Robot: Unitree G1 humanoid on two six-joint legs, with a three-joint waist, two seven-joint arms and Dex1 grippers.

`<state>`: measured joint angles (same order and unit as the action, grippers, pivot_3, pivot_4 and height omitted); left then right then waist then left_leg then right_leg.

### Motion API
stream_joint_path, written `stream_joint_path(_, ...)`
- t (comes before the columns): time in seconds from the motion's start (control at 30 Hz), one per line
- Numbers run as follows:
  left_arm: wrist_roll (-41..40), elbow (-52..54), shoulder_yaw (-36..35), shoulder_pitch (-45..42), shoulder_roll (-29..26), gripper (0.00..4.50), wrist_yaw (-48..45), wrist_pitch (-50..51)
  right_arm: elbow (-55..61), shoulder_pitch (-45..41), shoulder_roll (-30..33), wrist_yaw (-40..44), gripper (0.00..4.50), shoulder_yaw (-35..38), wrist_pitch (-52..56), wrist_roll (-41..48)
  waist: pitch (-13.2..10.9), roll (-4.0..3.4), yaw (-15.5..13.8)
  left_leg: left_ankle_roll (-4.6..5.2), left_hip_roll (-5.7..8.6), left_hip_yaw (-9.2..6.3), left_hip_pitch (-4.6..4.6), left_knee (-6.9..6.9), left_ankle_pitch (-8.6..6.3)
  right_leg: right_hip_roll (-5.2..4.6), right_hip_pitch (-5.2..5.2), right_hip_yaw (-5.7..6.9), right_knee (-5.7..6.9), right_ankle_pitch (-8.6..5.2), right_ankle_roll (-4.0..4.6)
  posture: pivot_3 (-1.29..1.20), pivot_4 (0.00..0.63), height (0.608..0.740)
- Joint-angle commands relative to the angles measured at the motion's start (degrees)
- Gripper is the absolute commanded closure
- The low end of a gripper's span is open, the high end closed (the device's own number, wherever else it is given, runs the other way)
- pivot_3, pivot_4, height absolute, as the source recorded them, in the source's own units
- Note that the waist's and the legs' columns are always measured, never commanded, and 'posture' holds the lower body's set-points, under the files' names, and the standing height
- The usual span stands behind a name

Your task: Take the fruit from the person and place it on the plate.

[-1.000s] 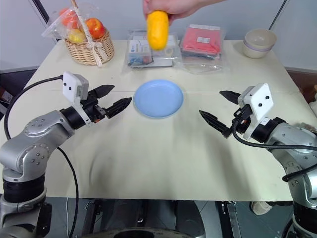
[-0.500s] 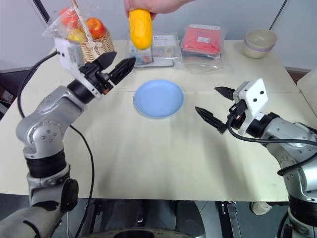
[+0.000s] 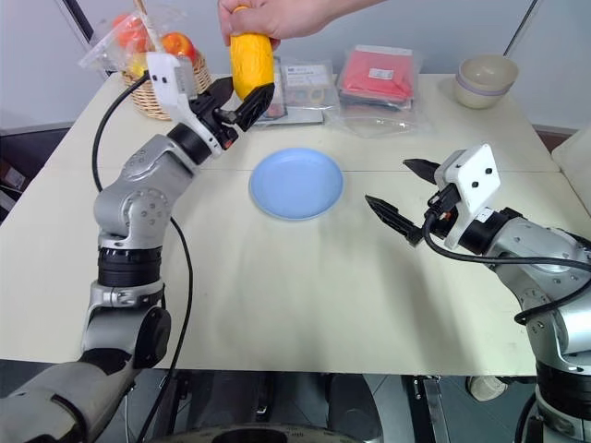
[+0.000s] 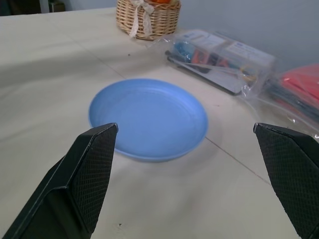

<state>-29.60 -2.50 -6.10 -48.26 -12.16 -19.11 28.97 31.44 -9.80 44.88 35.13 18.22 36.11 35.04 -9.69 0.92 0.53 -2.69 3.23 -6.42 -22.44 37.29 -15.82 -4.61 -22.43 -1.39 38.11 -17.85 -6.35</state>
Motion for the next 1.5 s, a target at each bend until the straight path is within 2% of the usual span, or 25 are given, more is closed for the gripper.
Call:
stream_joint_path(0.03, 1.6, -2.1, -0.1, -3.2, 0.6, 0.13, -1.0, -3.6, 2.5, 0.3, 0.0, -0.7, 0.00, 2.0, -0.9, 0.1, 0.0, 0.00, 0.0, 0.00, 0.00, 0.00, 0.00, 0.00, 0.00, 0.00, 0.00, 0.00, 0.00, 0.00, 0.00, 0.00, 0.150, 0.740)
stream_joint_path(0.33, 2.9, -5.2, -0.4, -5.7, 2.2, 0.13, -2.1, -6.1, 3.3, 1.6, 0.1, -1.8, 0.00, 2.5, -1.1, -0.2, 0.0, 0.01, 0.0, 0.00, 0.00, -0.01, 0.00, -0.01, 0.00, 0.01, -0.02, 0.00, 0.00, 0.00, 0.00, 0.00, 0.150, 0.740)
stream_joint_path(0.37, 2.9, -5.2, -0.5, -5.8, 2.3, 0.66, -2.2, -6.2, 3.4, 1.8, 0.2, -1.8, 0.00, 2.6, -1.1, -0.2, 0.0, 0.01, 0.0, 0.00, 0.00, -0.01, 0.00, -0.01, 0.00, 0.00, -0.02, 0.00, 0.00, 0.00, 0.00, 0.00, 0.150, 0.740)
stream_joint_path(0.4, 2.9, -5.2, -0.5, -5.9, 2.3, 0.95, -2.2, -6.2, 3.4, 1.8, 0.2, -1.9, 0.00, 2.6, -1.1, -0.2, 0.0, 0.01, 0.0, 0.00, 0.00, -0.01, 0.00, -0.01, 0.00, 0.00, -0.02, 0.00, 0.00, 0.00, 0.00, 0.00, 0.150, 0.740)
stream_joint_path(0.47, 2.9, -5.2, -0.7, -6.1, 2.5, 1.85, -2.1, -6.1, 3.5, 2.0, 0.2, -2.0, 0.00, 2.6, -1.2, -0.4, 0.0, 0.01, -0.1, 0.00, 0.00, -0.02, -0.01, -0.01, 0.00, 0.00, -0.02, 0.00, 0.00, 0.00, 0.00, 0.00, 0.150, 0.740)
stream_joint_path(0.5, 2.9, -5.2, -0.8, -6.2, 2.6, 2.03, -2.0, -6.1, 3.5, 2.1, 0.2, -2.1, 0.00, 2.6, -1.2, -0.4, 0.0, 0.01, -0.1, 0.00, 0.00, -0.02, -0.01, 0.00, 0.00, 0.00, -0.01, 0.00, 0.00, 0.00, 0.00, 0.00, 0.150, 0.740)
stream_joint_path(0.77, 2.1, -5.1, -1.1, -6.5, 3.1, 2.03, -1.6, -4.2, 3.5, 2.5, 0.1, -2.4, 0.00, 2.5, -1.4, -0.9, 0.0, 0.01, 0.0, -0.01, 0.02, -0.02, -0.02, 0.01, 0.00, -0.01, -0.02, 0.00, 0.00, 0.00, -0.01, 0.00, 0.150, 0.740)
stream_joint_path(0.9, 2.0, -7.0, -0.5, -7.0, 2.5, 2.03, -0.9, 1.6, 3.7, 2.8, -0.1, -2.6, 0.00, 2.3, -1.4, -1.1, 0.0, 0.01, 0.1, -0.01, 0.01, -0.02, -0.02, 0.00, 0.00, 0.01, -0.03, 0.00, 0.01, 0.00, -0.01, 0.00, 0.150, 0.740)
stream_joint_path(0.97, 1.8, -10.3, -0.2, -8.2, 2.2, 2.03, -1.2, 6.4, 3.8, 3.0, -0.3, -2.8, 0.00, 2.1, -1.4, -1.3, 0.0, 0.01, 0.0, 0.01, 0.01, -0.02, -0.02, 0.01, 0.00, 0.01, -0.02, 0.01, 0.02, 0.00, -0.01, 0.00, 0.150, 0.740)
stream_joint_path(1.1, 4.5, -18.4, 2.7, -11.7, 1.6, 2.03, -4.7, 9.0, 4.2, 3.6, -0.7, -3.2, 0.00, 1.9, -1.5, -1.6, 0.0, 0.01, 0.0, 0.07, 0.03, -0.02, -0.01, 0.01, -0.04, 0.01, -0.02, 0.02, 0.02, 0.00, -0.01, 0.00, 0.150, 0.740)
stream_joint_path(1.37, 13.8, -37.7, 12.1, -19.1, -0.1, 2.03, -15.9, 7.7, 8.2, 5.4, -3.4, -6.0, 0.00, 1.1, 0.3, -0.7, 0.0, 0.01, 0.2, 0.00, 0.06, -0.01, -0.03, -0.02, 0.00, 0.02, -0.06, 0.02, 0.02, 0.00, -0.02, 0.00, 0.150, 0.740)
stream_joint_path(1.5, 18.3, -46.1, 14.9, -21.3, -0.4, 2.03, -19.9, 6.4, 10.9, 4.8, -5.2, -8.5, 0.00, -2.4, 2.3, -0.7, 0.0, 0.01, 0.4, 0.02, 0.06, 0.00, -0.03, -0.05, -0.01, 0.05, -0.11, 0.02, 0.04, 0.00, -0.01, 0.00, 0.150, 0.740)
